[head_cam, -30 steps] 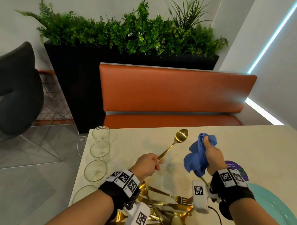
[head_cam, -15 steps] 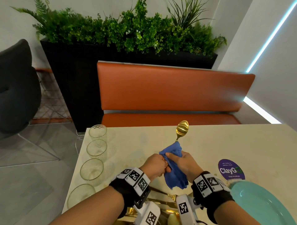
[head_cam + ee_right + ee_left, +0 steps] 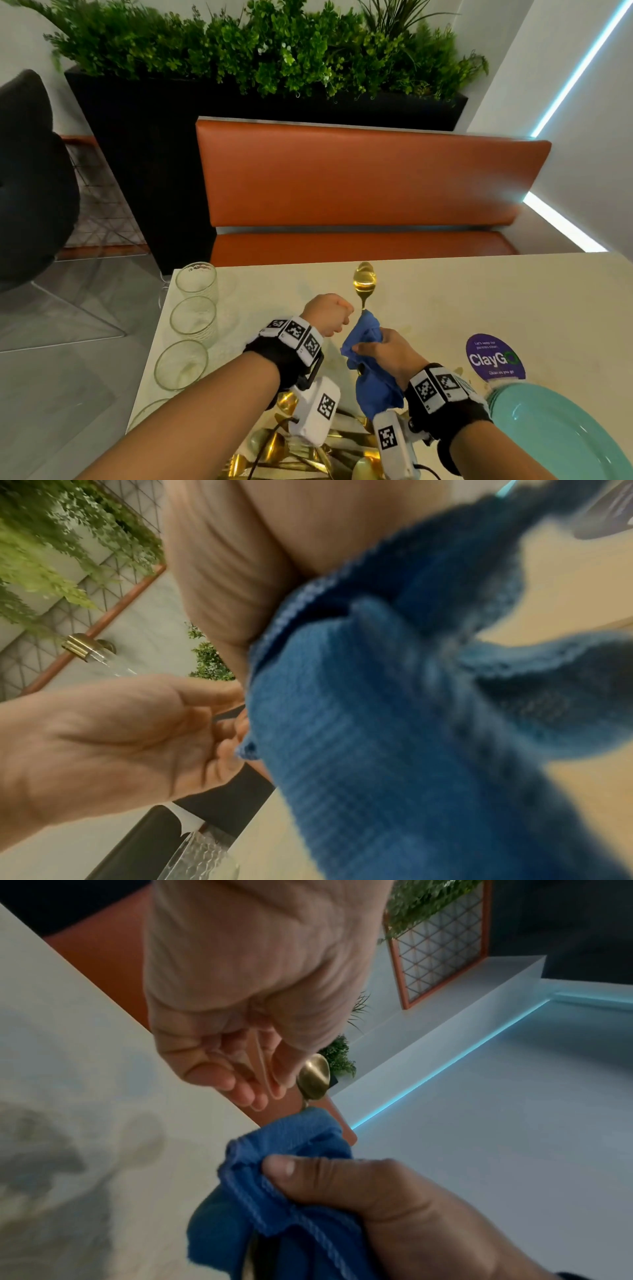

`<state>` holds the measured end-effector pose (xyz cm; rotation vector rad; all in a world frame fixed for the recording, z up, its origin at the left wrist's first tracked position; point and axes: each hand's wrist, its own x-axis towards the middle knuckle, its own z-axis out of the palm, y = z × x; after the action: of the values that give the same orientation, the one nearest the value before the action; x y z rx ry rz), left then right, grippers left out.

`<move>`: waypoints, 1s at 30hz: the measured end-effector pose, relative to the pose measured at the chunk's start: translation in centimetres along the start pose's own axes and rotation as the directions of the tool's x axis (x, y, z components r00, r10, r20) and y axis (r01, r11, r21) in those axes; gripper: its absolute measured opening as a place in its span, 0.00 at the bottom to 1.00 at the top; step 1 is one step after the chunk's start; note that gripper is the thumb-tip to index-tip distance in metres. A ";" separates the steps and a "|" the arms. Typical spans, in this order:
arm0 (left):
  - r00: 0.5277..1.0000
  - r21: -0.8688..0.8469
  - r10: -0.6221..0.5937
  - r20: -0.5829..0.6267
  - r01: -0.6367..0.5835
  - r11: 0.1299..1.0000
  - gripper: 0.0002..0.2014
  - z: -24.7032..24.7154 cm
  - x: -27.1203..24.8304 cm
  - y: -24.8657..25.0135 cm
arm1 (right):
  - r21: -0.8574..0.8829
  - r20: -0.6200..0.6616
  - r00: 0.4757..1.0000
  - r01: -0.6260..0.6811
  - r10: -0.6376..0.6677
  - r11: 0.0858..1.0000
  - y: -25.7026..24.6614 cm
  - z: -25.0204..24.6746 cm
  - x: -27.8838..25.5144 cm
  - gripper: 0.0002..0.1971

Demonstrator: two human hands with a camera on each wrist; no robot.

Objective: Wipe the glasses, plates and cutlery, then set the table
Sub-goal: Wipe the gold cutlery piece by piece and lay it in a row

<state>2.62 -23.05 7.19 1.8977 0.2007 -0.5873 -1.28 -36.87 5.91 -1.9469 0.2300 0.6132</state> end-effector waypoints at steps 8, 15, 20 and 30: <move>0.992 -0.246 -0.076 0.102 0.099 0.964 0.12 1.2 3.8 -0.1 | -0.101 -0.023 0.999 0.029 -0.031 0.994 -0.7 -0.1 2.4 0.14; 0.992 -0.130 -0.061 -0.108 0.047 0.990 0.05 0.7 8.4 0.8 | -0.257 0.010 0.999 -0.036 0.040 0.966 -0.7 -1.6 4.5 0.08; 0.974 0.425 0.029 -0.224 0.071 0.902 0.14 -2.4 12.0 0.8 | -0.319 -0.024 0.997 -0.078 0.074 0.945 1.1 -4.7 5.2 0.09; 0.991 0.904 0.128 -0.043 -0.016 0.428 0.10 -1.3 16.7 -2.7 | -0.268 -0.274 0.953 -0.207 0.132 0.941 4.3 -10.0 4.8 0.11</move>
<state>16.34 -23.01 -2.78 3.0055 -0.2036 -0.5783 4.11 -47.17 3.40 -2.3127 0.4966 0.5329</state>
